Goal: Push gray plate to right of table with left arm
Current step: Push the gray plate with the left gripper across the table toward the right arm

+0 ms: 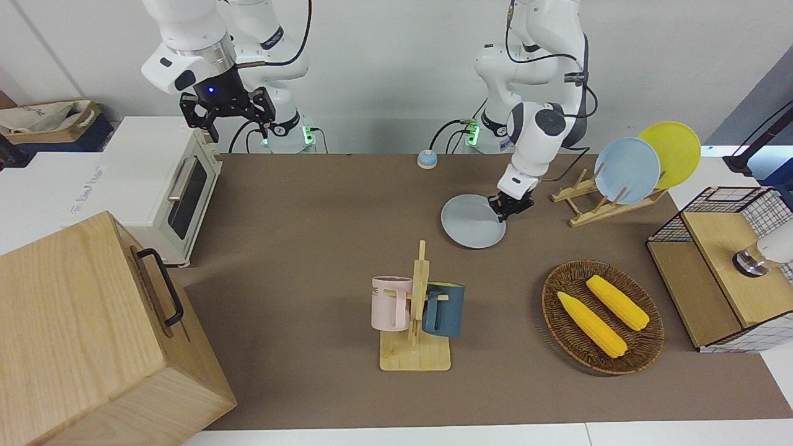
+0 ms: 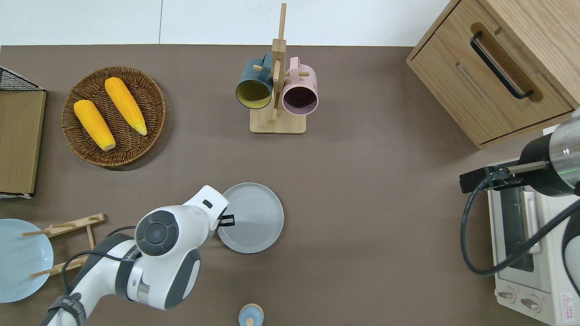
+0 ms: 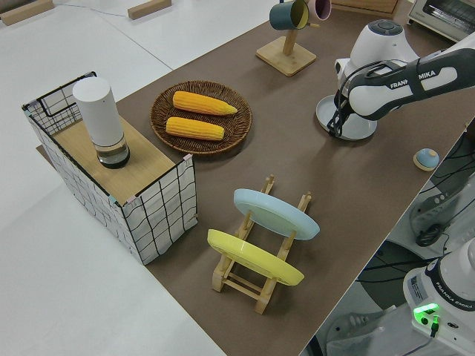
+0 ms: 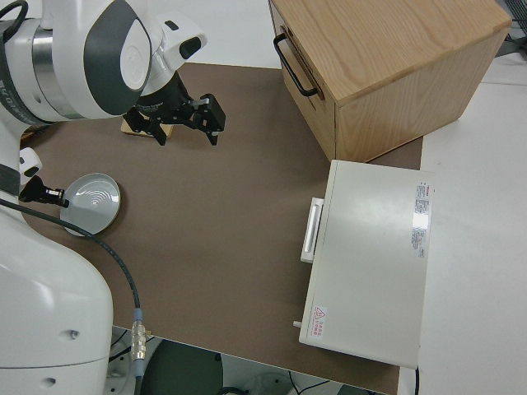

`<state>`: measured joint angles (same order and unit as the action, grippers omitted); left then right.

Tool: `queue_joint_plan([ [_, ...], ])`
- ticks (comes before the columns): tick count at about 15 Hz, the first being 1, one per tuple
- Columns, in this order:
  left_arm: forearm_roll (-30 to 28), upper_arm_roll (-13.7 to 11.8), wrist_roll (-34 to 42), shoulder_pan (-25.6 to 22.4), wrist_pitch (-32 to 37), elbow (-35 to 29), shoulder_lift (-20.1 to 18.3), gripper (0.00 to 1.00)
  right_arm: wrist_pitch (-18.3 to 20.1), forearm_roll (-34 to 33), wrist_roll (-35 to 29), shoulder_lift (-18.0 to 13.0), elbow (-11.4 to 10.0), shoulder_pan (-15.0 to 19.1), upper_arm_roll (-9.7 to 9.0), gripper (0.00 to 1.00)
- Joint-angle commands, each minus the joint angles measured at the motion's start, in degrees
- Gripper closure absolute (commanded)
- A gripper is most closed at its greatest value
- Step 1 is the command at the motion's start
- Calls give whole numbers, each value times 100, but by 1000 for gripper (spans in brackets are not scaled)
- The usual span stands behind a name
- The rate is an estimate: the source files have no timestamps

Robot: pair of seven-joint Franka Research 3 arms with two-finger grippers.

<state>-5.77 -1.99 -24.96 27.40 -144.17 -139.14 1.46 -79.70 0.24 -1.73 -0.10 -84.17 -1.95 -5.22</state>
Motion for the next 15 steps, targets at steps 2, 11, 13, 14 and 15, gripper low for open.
queue_joint_plan([
  [2, -196, 611, -1097, 389, -103, 940, 1110, 1000, 69, 46, 6, -43, 5, 63, -23, 17],
  [11, -126, 1192, -2311, 749, -59, 2206, 1989, 1000, 69, 46, 15, -43, -3, 63, -32, 17],
  [13, -126, 1184, -2417, 925, -59, 2330, 2095, 1000, 69, 46, 15, -43, 6, 63, -32, 17],
  [14, -117, 1184, -2426, 943, -50, 2400, 2139, 1000, 69, 46, 6, -43, -3, 63, -32, 17],
  [15, -117, 1184, -2417, 943, -50, 2436, 2165, 1000, 69, 46, 15, -43, 5, 63, -32, 17],
])
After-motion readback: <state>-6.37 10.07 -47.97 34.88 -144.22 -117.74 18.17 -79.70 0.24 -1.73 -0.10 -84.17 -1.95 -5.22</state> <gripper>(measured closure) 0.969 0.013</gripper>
